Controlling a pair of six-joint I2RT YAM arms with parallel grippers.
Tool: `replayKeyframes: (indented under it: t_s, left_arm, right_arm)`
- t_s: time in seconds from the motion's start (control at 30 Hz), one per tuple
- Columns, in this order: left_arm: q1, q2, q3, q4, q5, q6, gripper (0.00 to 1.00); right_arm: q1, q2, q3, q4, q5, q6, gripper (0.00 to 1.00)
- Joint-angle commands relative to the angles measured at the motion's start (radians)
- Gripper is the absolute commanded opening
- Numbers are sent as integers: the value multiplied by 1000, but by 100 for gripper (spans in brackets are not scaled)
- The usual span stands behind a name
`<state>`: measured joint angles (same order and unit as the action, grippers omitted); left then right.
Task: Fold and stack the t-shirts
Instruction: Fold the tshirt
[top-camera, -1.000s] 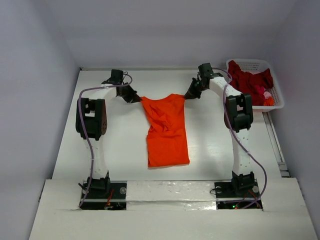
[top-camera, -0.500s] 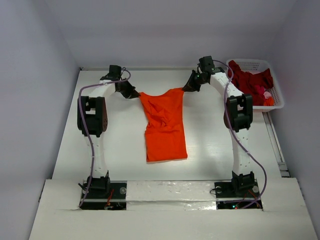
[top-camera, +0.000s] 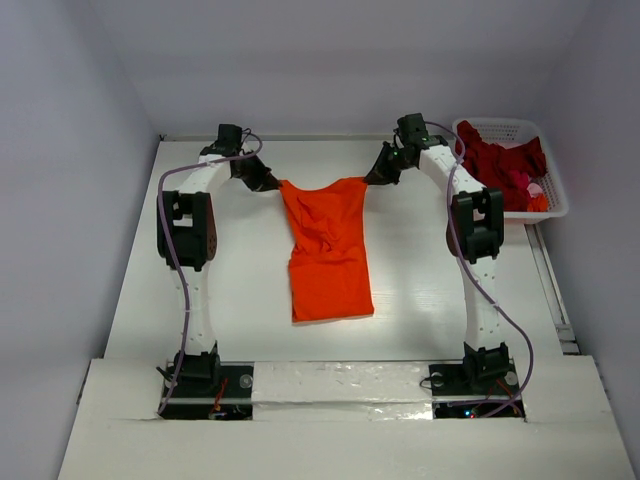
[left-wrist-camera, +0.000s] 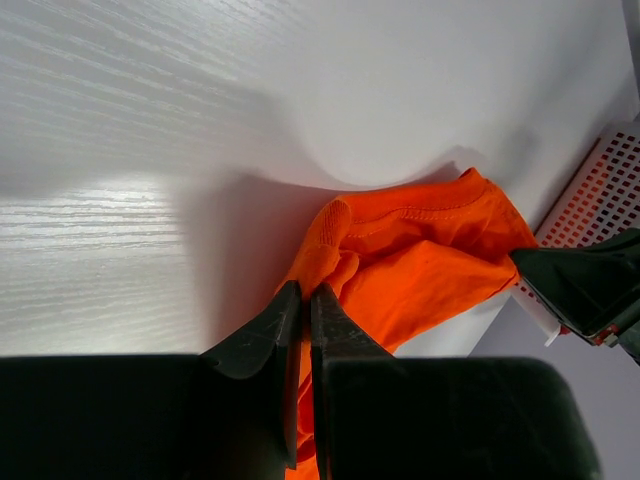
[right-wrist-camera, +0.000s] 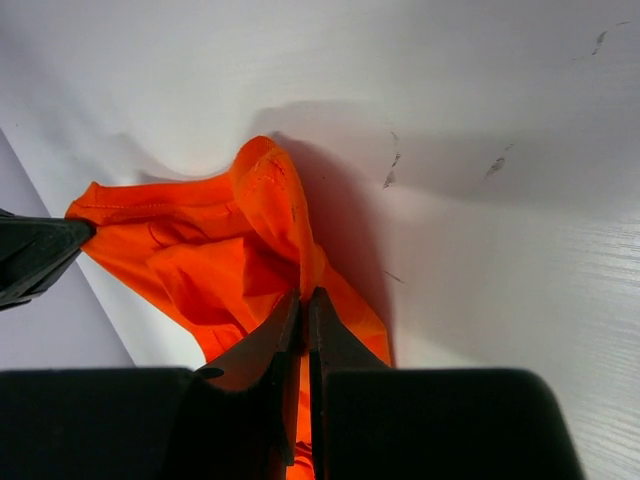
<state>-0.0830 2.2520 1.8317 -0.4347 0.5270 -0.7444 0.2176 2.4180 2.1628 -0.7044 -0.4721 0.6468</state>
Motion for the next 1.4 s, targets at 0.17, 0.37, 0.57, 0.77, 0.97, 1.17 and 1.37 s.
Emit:
replayKeyframes:
  t_s: [0.17, 0.37, 0.57, 0.77, 0.97, 1.17, 1.37]
  left_arm:
    - [8, -95, -14, -21, -5, 42, 0]
    - [8, -160, -87, 1, 7, 45, 0]
    - [8, -227, -144, 19, 10, 45, 0]
    - [8, -293, -216, 37, 15, 48, 0]
    - [8, -347, -273, 34, 15, 65, 0]
    - [8, -422, -331, 34, -13, 63, 0]
    - [-1, -505, -390, 31, -15, 63, 0]
  right_arm:
    - [11, -82, 0, 19, -49, -10, 0]
    - [20, -163, -63, 39, -69, -12, 0]
    - [29, -207, -83, 34, -79, -15, 0]
    - [49, -267, -127, 34, -83, -22, 0]
    - [58, -336, -207, 40, -88, -35, 0]
    - [68, -443, -354, 75, -80, -35, 0]
    - [68, -534, -486, 109, -86, -35, 0]
